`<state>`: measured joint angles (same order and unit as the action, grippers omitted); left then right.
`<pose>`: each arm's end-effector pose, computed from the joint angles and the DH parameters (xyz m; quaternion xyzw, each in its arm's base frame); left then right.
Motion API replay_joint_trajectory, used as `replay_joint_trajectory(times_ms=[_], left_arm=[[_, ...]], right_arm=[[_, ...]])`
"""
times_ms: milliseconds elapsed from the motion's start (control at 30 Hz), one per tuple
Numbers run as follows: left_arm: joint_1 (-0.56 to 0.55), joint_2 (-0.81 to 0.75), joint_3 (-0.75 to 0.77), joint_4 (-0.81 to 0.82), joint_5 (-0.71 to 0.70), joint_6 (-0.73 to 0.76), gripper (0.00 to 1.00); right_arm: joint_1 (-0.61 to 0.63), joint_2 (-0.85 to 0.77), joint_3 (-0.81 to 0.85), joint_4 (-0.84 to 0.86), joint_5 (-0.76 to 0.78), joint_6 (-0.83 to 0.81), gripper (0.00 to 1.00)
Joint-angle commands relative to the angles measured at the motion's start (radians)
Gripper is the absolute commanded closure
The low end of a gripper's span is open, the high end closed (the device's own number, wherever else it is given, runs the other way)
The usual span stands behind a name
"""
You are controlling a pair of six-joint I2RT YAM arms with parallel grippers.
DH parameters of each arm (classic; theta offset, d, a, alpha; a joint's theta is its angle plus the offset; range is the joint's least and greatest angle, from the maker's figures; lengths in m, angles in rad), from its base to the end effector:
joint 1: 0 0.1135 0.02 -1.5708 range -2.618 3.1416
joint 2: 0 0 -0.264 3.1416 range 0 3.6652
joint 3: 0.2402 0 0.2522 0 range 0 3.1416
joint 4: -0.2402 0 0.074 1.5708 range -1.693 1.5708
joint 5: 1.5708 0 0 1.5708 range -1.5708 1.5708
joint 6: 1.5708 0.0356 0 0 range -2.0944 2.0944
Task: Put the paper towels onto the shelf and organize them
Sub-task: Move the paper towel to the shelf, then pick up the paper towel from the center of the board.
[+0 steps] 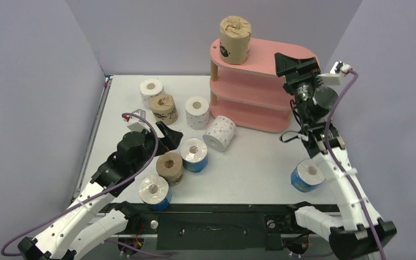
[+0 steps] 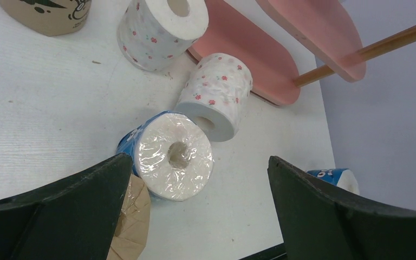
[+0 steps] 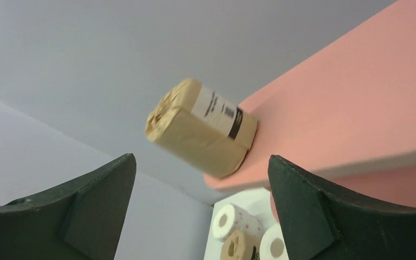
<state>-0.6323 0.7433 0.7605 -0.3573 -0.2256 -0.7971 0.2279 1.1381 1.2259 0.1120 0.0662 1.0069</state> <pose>0.1434 -0.0952 0.3201 -0.1315 0.8033 -0.3065 0.4935 0.2493 0.0554 0.4562 0.2640 0.5756 0.4308 0.6430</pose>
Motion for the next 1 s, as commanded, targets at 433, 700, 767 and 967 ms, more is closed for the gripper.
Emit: replay_joint_trajectory(times_ms=[433, 700, 767, 967], left_arm=[[0.011, 0.031, 0.103, -0.149, -0.062, 0.093, 0.04], [0.011, 0.098, 0.143, -0.363, -0.161, 0.093, 0.04], [0.011, 0.121, 0.153, -0.414, -0.187, 0.088, 0.04], [0.013, 0.206, 0.191, -0.532, -0.254, 0.085, 0.03]], right_arm=[[0.783, -0.281, -0.26, -0.7, 0.736, -0.258, 0.13], [0.881, -0.299, -0.436, -0.667, 0.794, -0.151, 0.1], [0.881, -0.349, -0.492, -0.603, 0.749, -0.176, 0.1], [0.878, -0.446, -0.598, -0.517, 0.677, -0.229, 0.11]])
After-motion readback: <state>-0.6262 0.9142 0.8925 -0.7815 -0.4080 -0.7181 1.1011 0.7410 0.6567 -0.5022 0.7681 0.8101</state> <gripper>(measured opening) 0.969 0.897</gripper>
